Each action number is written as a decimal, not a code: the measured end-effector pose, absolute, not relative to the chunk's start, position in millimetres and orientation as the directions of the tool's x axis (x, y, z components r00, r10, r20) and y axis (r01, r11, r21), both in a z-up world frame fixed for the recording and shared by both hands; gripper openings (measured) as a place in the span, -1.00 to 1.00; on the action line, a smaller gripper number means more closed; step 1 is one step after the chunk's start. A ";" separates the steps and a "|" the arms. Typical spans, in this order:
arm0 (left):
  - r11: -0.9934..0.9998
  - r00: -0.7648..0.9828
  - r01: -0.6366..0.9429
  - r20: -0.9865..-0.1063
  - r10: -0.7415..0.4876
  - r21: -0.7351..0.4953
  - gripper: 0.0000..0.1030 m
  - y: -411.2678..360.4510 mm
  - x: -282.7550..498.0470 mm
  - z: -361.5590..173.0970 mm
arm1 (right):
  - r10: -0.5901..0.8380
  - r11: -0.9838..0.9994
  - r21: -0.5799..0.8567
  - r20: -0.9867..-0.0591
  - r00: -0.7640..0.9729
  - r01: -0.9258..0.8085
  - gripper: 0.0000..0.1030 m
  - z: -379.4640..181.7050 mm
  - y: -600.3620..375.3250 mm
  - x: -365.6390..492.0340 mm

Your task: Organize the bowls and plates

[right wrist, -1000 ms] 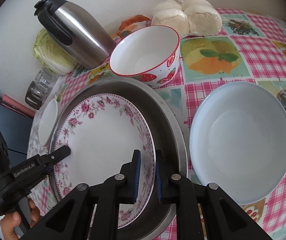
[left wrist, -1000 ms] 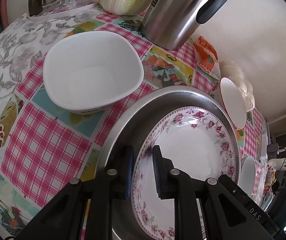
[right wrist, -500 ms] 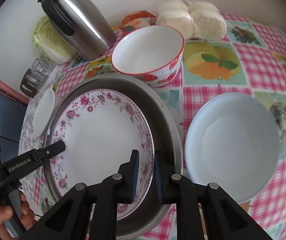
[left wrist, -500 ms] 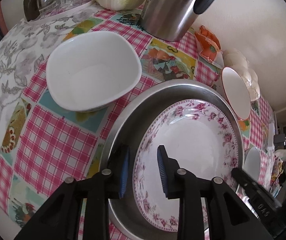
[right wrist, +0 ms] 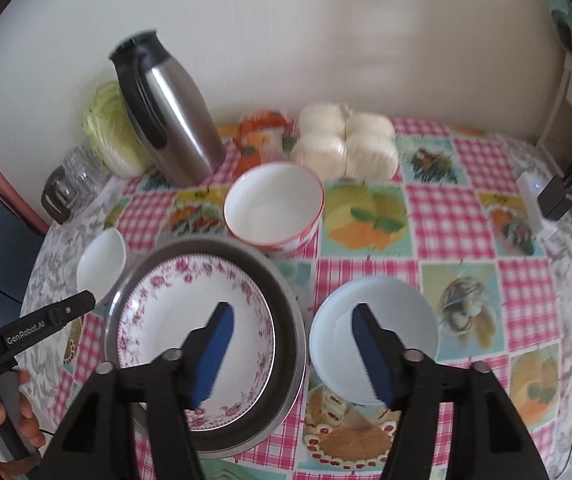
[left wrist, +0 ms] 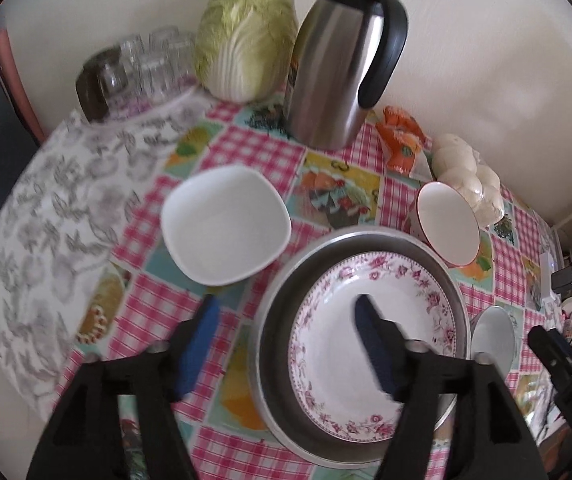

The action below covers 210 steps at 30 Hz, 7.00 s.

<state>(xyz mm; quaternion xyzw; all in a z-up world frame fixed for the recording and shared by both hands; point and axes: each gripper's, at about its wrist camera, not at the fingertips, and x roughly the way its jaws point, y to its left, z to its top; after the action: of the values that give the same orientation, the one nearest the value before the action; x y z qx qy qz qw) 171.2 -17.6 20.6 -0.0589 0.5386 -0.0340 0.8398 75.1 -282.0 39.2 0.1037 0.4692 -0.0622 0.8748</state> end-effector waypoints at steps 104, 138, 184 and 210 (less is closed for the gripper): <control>0.895 0.256 0.438 -0.943 -0.210 -0.080 -0.28 -207.3 308.7 -71.4 | 0.103 0.908 0.281 -0.868 0.486 0.310 -0.35 -96.6 -334.4 208.7; 0.922 0.467 0.360 -0.828 -0.310 -0.142 -0.82 -185.0 218.8 32.6 | 0.100 0.898 0.356 -0.738 0.668 0.259 -0.50 23.0 -343.0 148.4; 0.992 0.399 -0.027 -0.911 -0.106 -0.127 -0.82 -60.7 150.9 -18.9 | 0.303 0.943 0.333 -0.871 0.386 0.009 -0.50 -32.5 -216.8 117.9; 0.991 0.306 -0.089 -0.950 -0.064 -0.095 -0.81 -53.8 156.0 -46.7 | 0.320 0.941 0.338 -0.892 0.320 0.000 -0.50 -57.7 -207.0 123.3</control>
<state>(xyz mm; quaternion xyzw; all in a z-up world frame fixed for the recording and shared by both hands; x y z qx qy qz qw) 156.0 -53.8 -46.7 -0.0648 0.5890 0.0079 0.8055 123.3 -207.0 -57.7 0.1393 0.5745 0.0997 0.8004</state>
